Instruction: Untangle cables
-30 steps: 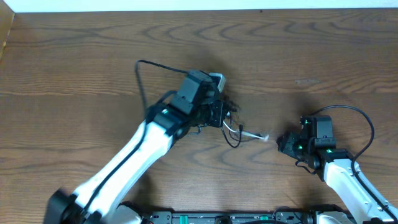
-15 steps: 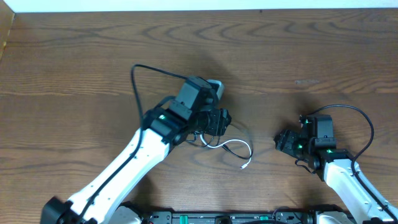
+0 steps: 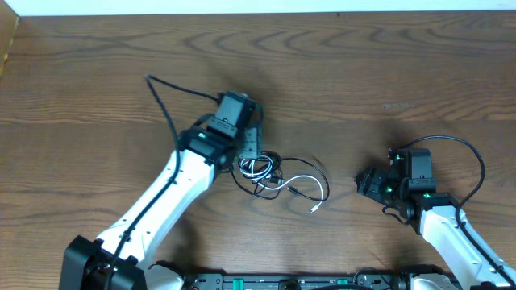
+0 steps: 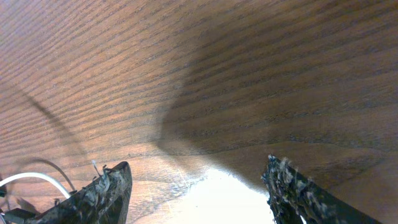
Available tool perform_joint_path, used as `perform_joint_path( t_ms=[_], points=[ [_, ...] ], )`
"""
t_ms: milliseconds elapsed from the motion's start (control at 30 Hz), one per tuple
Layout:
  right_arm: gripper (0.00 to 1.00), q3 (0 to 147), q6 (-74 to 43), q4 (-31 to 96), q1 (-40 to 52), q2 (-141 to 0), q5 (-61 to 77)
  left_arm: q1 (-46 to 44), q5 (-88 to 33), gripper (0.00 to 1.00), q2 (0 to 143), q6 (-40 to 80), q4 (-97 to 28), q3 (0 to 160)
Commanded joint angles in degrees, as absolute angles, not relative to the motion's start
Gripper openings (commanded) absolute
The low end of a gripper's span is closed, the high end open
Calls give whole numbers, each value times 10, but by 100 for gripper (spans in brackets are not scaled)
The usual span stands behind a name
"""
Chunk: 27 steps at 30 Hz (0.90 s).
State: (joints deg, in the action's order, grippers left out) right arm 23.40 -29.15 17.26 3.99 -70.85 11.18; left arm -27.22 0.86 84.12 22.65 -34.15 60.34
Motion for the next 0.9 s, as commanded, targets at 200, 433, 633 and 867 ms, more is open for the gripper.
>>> perform_joint_path(
  t_ms=[200,433,633,867],
  points=[
    [68,200,-298,189,37,-734,111,-254,-26,65,910,356,-357,595],
    [68,200,-298,189,37,-734,111,-254,-96,65,987,400,-356,595],
    [68,200,-298,189,37,-734,111,-254,-141,50,1042,400,-367,595],
    [68,200,-298,188,37,-734,111,-254,-142,8,1043,399,-369,595]
  ],
)
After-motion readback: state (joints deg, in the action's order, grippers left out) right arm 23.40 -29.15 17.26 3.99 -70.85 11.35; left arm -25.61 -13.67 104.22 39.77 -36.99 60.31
